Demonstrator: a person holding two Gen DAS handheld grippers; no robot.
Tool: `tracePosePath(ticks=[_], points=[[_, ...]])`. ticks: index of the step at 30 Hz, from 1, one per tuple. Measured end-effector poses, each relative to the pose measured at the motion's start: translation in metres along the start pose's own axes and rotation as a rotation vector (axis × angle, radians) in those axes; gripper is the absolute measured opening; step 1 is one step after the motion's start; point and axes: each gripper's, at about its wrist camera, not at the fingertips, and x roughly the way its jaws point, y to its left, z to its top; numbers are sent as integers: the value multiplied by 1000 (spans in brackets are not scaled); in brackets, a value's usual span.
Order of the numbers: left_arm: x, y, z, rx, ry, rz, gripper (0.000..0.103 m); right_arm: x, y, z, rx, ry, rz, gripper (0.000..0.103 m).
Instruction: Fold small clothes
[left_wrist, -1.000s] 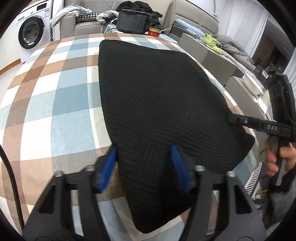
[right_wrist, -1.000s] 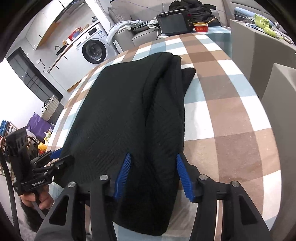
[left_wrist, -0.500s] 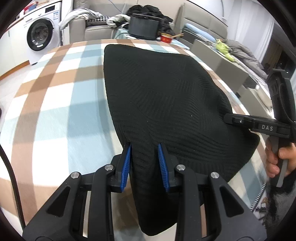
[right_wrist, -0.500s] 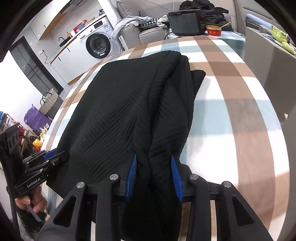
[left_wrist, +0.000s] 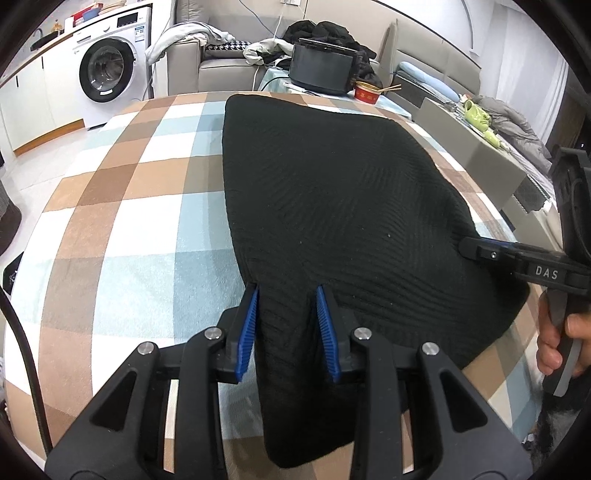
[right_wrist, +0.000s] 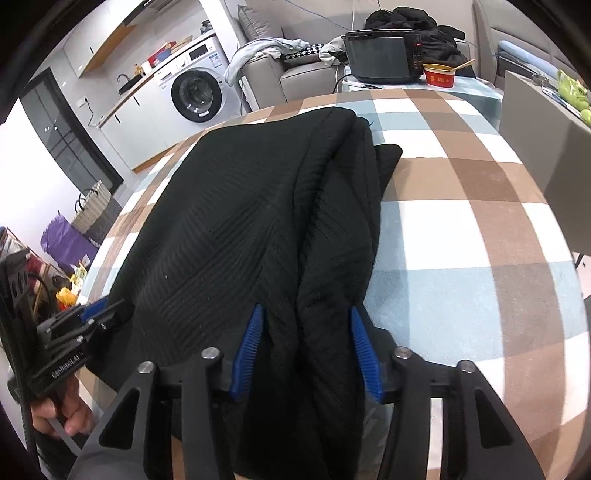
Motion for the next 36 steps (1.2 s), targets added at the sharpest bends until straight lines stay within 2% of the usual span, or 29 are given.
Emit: tracePosePath(ticks=[2,3,4,5,6,7,9,13,17,24,36], points=[[-8,2,-2,-4,-19,7,33,-9,0,-3,-6,-14,-8,60],[-13,2,-3,-4,-32,17,39,-15,-1,-3,-10,-34,-16,68],[-18,3,-5,-4,-48,27,53,-21,-1,-4,-15,-51,-22,74],[-23,3,-7,-3,-68,36,62,-26,-2,-6,-20,-69,-27,88],[-30,4,-10,-3,-100,45,78,-34,0,-9,-29,-94,-32,100],[-36,4,-12,-2,-127,48,87,-41,1,-13,-42,-124,-35,102],[-46,4,-15,3,-178,51,88,-50,4,-18,-63,-173,-33,103],[-57,6,-20,-19,-231,62,97,-57,12,-29,-85,-208,3,103],[-69,10,-30,-26,-308,53,102,-62,18,-39,-102,-265,11,103],[-80,0,-45,46,-356,140,102,-71,30,-54,-167,-388,24,103],[-86,-14,-55,85,-390,109,102,-84,38,-65,-210,-447,38,103]])
